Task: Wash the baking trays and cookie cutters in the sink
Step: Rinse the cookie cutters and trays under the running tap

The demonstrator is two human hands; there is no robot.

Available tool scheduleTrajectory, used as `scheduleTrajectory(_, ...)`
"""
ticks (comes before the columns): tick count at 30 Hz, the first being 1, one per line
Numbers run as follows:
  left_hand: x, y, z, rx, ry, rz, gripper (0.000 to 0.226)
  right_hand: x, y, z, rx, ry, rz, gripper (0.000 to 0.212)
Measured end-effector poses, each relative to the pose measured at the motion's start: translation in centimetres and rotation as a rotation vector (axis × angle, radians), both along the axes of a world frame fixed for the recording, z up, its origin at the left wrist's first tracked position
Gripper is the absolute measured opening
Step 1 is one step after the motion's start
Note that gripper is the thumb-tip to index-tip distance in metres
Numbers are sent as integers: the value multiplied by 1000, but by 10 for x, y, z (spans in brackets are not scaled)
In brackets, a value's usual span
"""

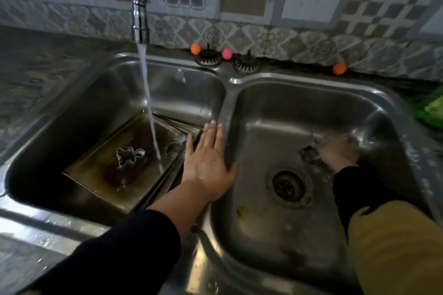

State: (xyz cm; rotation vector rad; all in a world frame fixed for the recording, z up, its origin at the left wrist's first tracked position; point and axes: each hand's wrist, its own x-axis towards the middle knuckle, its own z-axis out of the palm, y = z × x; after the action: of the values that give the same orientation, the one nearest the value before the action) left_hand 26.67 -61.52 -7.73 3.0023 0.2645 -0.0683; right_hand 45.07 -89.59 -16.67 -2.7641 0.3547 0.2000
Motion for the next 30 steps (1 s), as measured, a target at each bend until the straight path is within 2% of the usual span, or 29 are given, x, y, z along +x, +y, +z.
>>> scheduleTrajectory(9, 0, 0, 0, -10, 30, 2, 88, -32, 20, 17, -51, -30, 132, 39)
scheduleTrajectory(16, -2, 1, 3, -56, 50, -30, 95, -76, 68, 55, 124, -54, 270, 34)
scheduleTrajectory(19, -4, 8, 6, -140, 78, -88, 89, -95, 105, 81, 159, -126, 373, 28)
scheduleTrajectory(21, -7, 18, 8, -233, 112, -129, 78, -108, 134, 101, 116, -179, 449, 27)
scheduleTrajectory(24, -17, 46, 6, -252, 131, -152, 62, -129, 178, 121, 71, -225, 568, 29)
scheduleTrajectory(28, -34, 107, 0, -217, 251, -91, 63, -159, 239, 123, 21, -252, 704, 30)
scheduleTrajectory(30, -41, 139, -5, -201, 293, -20, 62, -171, 268, 116, 9, -201, 780, 30)
